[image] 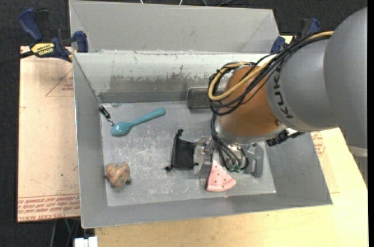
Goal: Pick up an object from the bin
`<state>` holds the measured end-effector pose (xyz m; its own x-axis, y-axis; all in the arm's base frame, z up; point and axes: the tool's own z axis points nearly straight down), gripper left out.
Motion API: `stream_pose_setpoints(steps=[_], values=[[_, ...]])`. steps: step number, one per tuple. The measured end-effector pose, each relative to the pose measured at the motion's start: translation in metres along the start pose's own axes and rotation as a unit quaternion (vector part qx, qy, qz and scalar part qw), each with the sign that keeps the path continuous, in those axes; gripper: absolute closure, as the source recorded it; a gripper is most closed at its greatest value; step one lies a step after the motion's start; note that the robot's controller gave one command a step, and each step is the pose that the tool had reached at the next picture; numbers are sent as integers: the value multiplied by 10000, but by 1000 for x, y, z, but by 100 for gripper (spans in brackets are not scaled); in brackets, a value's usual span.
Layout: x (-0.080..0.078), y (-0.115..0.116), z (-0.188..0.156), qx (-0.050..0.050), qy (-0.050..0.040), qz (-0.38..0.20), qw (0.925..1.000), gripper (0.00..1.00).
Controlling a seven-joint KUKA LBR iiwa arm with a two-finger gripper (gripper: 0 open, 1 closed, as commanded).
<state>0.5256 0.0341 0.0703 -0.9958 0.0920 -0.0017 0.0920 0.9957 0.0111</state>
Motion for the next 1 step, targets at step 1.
stream_pose_setpoints(steps=[1], values=[[-3, 0, 0, 1, 12, -80, 10000, 100]])
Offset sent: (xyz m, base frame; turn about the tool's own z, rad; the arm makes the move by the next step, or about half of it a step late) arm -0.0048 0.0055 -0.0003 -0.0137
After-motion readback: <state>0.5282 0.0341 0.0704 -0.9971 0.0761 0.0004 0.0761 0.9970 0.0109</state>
